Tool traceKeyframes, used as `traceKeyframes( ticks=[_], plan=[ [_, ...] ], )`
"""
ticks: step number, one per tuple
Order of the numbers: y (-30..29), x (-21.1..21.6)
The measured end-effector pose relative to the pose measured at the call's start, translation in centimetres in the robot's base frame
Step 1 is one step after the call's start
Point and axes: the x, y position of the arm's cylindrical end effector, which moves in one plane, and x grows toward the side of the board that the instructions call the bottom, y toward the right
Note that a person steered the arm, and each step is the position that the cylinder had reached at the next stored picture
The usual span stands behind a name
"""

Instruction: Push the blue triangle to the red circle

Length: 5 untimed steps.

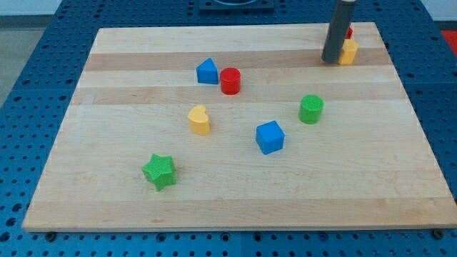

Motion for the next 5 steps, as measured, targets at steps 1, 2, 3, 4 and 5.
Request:
traceKeyframes(
  ticks=[1, 2, 3, 4, 5],
  plan=[
    [-2.9, 0.7],
    [-7.7, -1.9],
    [-14.0, -4.9],
    [-21.5, -4.6],
    [-26.7, -2.5]
  ],
)
